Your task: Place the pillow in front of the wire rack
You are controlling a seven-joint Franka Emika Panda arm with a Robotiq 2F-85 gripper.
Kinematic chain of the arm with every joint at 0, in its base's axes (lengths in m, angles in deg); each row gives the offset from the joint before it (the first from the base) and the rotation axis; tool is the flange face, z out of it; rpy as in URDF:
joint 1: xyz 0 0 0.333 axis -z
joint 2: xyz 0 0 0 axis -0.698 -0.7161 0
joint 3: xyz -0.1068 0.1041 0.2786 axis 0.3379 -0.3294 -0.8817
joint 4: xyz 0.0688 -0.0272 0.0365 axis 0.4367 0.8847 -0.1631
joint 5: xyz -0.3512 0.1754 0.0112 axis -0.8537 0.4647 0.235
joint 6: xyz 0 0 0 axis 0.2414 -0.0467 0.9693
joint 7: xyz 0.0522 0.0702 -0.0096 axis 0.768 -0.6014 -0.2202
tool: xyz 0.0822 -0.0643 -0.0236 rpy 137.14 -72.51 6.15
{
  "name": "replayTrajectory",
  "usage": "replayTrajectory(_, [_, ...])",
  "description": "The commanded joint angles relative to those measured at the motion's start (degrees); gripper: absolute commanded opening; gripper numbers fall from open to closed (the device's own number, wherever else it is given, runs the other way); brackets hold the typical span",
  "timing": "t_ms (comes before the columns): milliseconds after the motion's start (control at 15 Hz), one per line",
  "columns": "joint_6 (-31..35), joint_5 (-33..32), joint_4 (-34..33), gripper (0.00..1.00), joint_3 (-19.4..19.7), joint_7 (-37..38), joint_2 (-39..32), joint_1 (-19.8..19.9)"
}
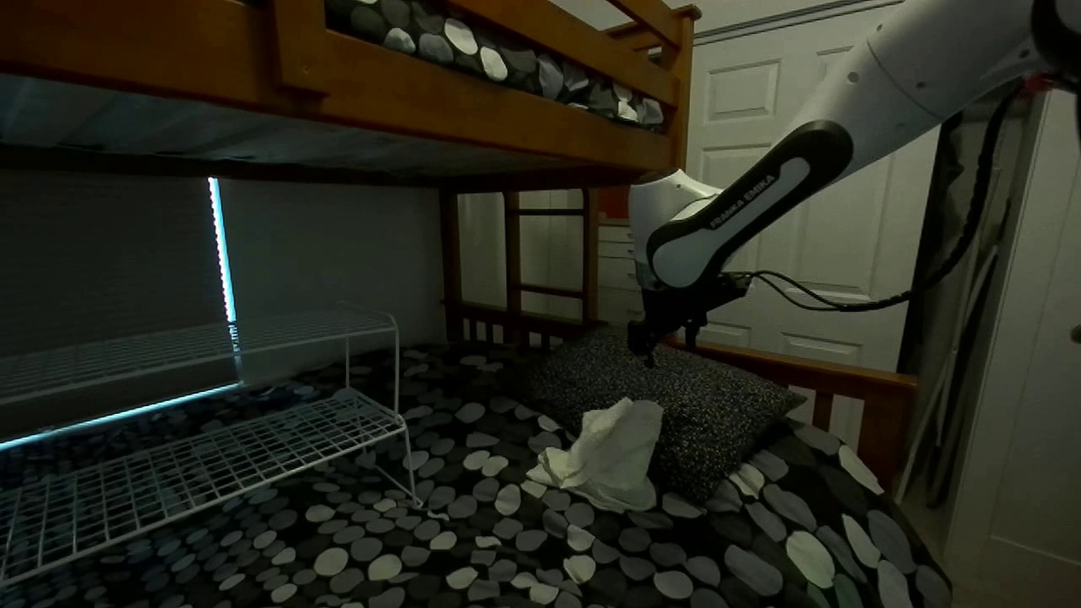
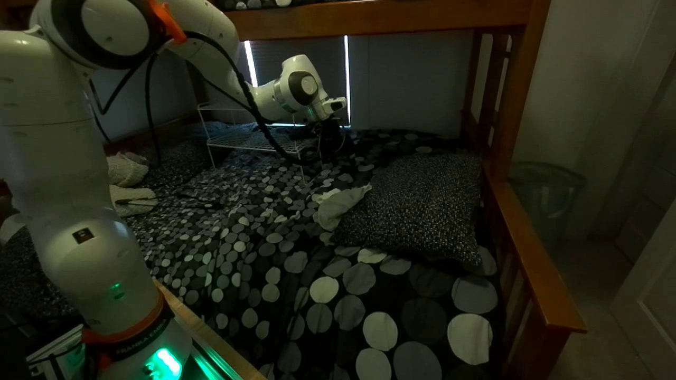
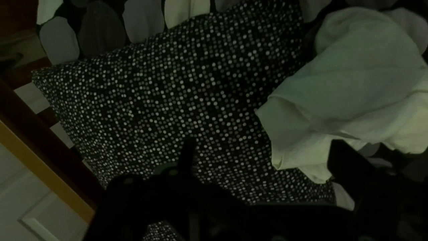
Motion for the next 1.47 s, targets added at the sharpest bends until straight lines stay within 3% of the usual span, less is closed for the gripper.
replayTrajectory(0, [0.12,-0.16,-1.6,1.0,2.53,1.02,-1.55,-2.44])
replayTrajectory(467, [0.17,-0.5,-3.97,1.0,3.22,2.17,-3.89,-3.06])
replayTrajectory(867, [-1.25,-15.84,-11.65,1.0,6.25,9.16,-12.11,-7.23])
replayTrajectory(1400, [2.84,-13.8,-23.7,1.0,7.27,11.02,-26.68,-8.82])
